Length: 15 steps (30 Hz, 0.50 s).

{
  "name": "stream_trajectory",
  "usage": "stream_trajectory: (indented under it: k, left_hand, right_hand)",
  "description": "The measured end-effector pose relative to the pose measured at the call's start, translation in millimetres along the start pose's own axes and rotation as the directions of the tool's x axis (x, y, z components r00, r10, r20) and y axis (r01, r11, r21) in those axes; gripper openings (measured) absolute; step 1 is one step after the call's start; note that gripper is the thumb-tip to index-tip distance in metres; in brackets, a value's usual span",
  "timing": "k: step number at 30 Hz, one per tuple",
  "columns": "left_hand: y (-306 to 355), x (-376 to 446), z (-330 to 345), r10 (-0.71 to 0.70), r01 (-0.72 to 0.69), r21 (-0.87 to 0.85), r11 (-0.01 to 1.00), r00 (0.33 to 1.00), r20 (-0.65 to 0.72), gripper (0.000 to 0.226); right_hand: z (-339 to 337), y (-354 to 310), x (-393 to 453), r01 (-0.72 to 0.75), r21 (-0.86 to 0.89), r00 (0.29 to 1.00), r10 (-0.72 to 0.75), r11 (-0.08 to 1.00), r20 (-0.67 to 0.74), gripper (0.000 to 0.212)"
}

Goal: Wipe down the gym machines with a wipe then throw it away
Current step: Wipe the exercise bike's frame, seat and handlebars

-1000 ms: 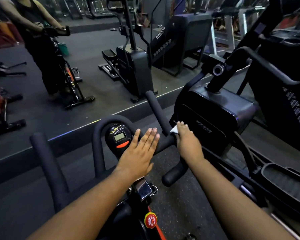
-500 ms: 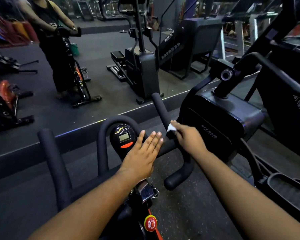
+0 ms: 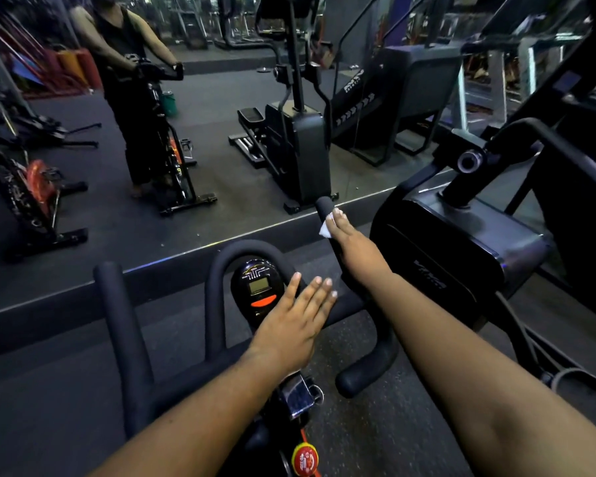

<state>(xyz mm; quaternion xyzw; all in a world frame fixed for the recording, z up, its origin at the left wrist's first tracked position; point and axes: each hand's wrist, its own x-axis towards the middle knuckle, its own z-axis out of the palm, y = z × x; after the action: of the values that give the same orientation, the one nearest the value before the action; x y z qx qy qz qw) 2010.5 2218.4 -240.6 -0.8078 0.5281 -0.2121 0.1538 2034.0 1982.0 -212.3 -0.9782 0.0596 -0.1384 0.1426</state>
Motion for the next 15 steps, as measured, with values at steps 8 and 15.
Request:
stream_trajectory:
  k: [8, 15]
  left_hand:
    - [1, 0, 2, 0.005, -0.005, 0.002, 1.0, 1.0, -0.016, 0.081]
    - [1, 1, 2, 0.001, -0.001, 0.007, 1.0, 1.0, -0.001, 0.082]
  right_hand:
    - [-3, 24, -88, 0.003, -0.177, 0.969, 0.041, 0.984, 0.243, 0.064]
    - [-34, 3, -14, 0.074, -0.082, 0.997, -0.077, 0.994, -0.028, 0.058]
